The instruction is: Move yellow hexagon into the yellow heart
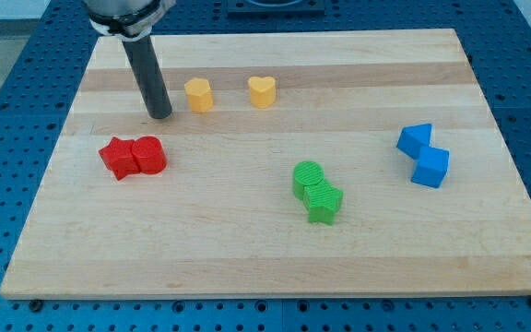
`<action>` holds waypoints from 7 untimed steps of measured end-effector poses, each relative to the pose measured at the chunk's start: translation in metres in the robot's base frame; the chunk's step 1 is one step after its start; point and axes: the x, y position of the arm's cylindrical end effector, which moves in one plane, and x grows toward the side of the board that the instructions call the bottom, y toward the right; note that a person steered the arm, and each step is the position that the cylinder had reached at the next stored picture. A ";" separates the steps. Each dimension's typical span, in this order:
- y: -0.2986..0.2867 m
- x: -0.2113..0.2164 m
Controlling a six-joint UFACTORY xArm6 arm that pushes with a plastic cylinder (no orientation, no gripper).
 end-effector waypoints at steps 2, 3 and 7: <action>0.062 -0.002; 0.073 -0.002; 0.031 -0.054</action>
